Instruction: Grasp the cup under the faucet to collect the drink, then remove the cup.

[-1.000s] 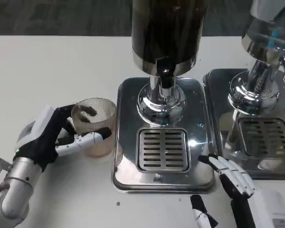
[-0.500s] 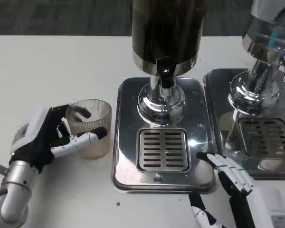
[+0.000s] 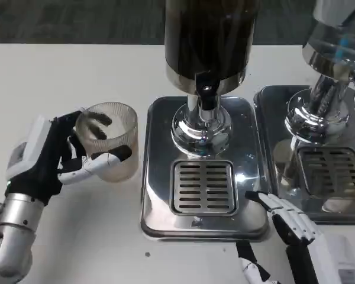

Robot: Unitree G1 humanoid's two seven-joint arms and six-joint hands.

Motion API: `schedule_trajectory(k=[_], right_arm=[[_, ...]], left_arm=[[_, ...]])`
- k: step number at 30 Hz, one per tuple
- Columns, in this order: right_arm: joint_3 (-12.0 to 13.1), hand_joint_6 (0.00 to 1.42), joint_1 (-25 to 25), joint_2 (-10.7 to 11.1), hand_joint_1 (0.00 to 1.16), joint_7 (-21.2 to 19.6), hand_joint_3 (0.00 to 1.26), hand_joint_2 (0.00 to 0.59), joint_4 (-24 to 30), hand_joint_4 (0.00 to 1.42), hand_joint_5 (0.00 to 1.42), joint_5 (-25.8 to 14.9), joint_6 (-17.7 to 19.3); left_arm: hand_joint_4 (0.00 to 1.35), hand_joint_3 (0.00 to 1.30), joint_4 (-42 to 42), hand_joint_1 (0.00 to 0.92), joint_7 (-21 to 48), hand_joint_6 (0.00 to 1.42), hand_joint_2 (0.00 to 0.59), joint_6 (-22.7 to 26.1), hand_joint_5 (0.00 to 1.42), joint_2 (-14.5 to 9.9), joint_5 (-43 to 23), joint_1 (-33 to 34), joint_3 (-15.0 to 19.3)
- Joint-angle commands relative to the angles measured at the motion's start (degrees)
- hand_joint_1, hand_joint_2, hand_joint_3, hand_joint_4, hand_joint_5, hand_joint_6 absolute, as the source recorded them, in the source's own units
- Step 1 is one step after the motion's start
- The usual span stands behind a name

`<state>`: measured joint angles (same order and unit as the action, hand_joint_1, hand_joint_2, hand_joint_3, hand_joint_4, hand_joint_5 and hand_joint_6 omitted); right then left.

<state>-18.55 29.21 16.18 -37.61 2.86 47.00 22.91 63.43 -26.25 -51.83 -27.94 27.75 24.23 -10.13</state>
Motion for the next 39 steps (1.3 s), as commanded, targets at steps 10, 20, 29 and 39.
schedule_trajectory(k=[10,20,29,39], right_arm=[[0.47,0.32,1.24,-1.50,0.45,-0.80,0.25,0.425,0.86,0.22,0.21,-0.43,0.43],[0.60,0.31,1.64,-3.12,0.45,-0.27,0.25,0.422,1.54,0.22,0.22,-0.97,0.31],[0.63,0.30,1.99,-3.78,0.44,0.09,0.25,0.420,1.94,0.22,0.23,-1.71,0.02],[0.25,0.30,2.05,-4.54,0.44,0.37,0.26,0.421,1.49,0.22,0.24,-1.93,0.25]], left_arm=[[0.80,0.65,0.21,0.336,-0.62,1.26,0.139,-0.41,1.03,4.03,6.00,5.35,-6.03],[0.78,0.64,1.99,0.333,0.33,1.24,0.139,1.15,1.02,7.08,7.13,8.15,-8.95],[0.70,0.60,2.79,0.277,2.90,1.08,0.128,1.29,0.92,8.32,6.90,9.47,-10.52],[0.54,0.49,2.52,0.193,7.13,0.64,0.110,1.29,0.66,8.07,6.07,9.60,-11.19]])
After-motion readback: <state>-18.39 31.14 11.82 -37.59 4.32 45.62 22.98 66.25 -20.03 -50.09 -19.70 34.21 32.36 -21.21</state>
